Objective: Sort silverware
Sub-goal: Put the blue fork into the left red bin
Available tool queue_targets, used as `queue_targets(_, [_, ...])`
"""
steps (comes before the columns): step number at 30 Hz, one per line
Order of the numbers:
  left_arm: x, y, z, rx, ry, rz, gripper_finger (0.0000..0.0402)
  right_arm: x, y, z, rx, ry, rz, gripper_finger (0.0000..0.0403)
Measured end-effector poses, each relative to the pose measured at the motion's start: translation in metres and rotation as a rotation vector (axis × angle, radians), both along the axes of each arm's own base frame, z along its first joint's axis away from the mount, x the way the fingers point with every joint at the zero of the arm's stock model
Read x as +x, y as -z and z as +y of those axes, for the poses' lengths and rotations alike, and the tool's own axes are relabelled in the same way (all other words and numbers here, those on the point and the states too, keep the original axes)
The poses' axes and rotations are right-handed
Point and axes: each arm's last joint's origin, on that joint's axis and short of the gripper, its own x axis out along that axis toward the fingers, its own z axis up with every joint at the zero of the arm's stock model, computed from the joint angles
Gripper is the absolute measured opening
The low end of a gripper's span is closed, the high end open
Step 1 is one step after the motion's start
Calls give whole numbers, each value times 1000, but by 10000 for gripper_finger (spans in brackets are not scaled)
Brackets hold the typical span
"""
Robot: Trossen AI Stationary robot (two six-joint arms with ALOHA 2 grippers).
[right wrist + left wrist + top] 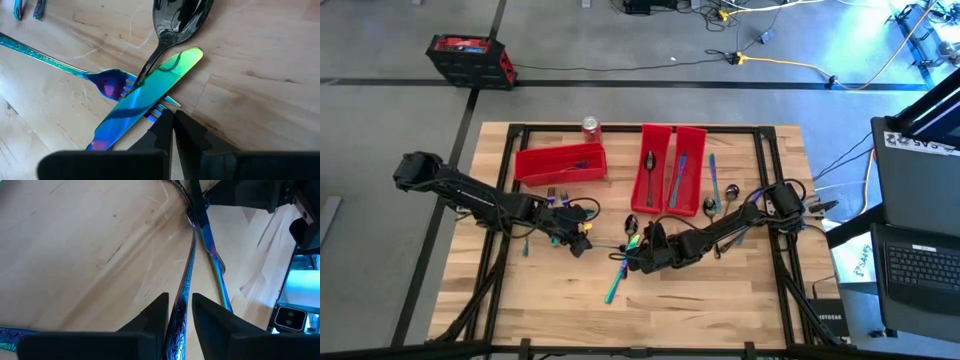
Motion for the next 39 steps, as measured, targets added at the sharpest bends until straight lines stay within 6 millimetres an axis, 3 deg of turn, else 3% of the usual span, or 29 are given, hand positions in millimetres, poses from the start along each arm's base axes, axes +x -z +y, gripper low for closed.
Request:
queue_targets(25, [0, 0, -1, 31, 124, -11, 73, 0, 0, 0, -4, -3, 0, 0])
queue_targets(30, [0, 1, 7, 17, 1, 13, 92, 0, 0, 0, -6, -2, -1, 0])
queue_targets(39, [-1, 4, 5, -23, 41, 51, 145, 1, 0, -3, -13, 8, -2, 0])
